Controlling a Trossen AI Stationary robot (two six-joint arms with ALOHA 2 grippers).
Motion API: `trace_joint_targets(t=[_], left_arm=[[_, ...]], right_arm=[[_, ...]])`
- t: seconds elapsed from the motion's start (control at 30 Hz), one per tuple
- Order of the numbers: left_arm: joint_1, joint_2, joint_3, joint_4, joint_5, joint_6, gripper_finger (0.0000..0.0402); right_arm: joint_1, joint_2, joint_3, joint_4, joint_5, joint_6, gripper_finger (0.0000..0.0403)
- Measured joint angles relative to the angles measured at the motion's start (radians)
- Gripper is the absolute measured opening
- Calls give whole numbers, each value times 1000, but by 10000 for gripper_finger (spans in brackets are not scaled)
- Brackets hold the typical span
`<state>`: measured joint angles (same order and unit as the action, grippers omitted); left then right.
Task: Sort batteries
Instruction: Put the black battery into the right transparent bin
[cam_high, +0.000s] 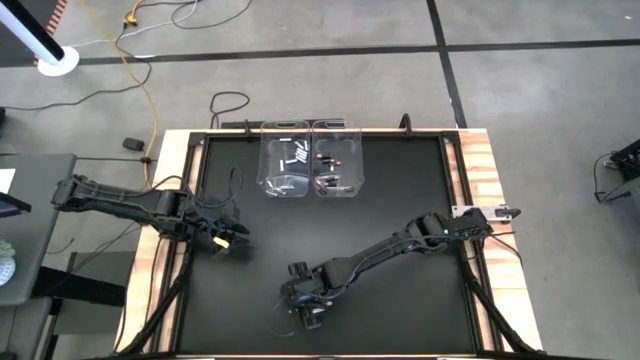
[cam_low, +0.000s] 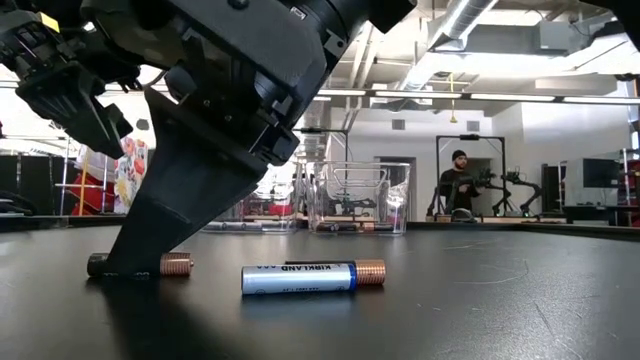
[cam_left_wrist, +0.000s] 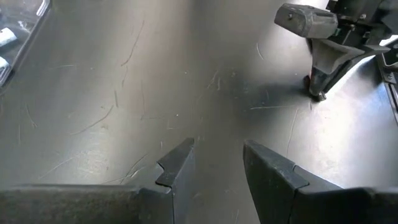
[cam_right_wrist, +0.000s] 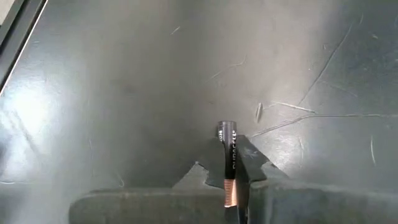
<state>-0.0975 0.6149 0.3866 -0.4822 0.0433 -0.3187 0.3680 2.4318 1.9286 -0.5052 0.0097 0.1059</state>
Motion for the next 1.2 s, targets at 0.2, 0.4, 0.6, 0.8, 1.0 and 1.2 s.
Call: trace_joint_targets(t=[0.2,0.4,0.6,0.8,1.0,1.2], left_arm=[[0,0,0,0,0,0,133],[0,0,0,0,0,-4,133],[0,0,0,1,0,-19,133],[0,0,0,3,0,-47,133],[0,0,0,3,0,-46,133],[0,0,0,3,-13,-45,133]], right_arm=[[-21,-28,-4,-15,-9,57,14],[-47,-84,-7,-97,-4,119,12],[-82,-159,-5,-241,-3,183,11],[-165,-264,-4,-370,37,135,11],[-290,-398,-52,-400,112,-41,11],[-490,-542,-154,-324,113,-186,11]])
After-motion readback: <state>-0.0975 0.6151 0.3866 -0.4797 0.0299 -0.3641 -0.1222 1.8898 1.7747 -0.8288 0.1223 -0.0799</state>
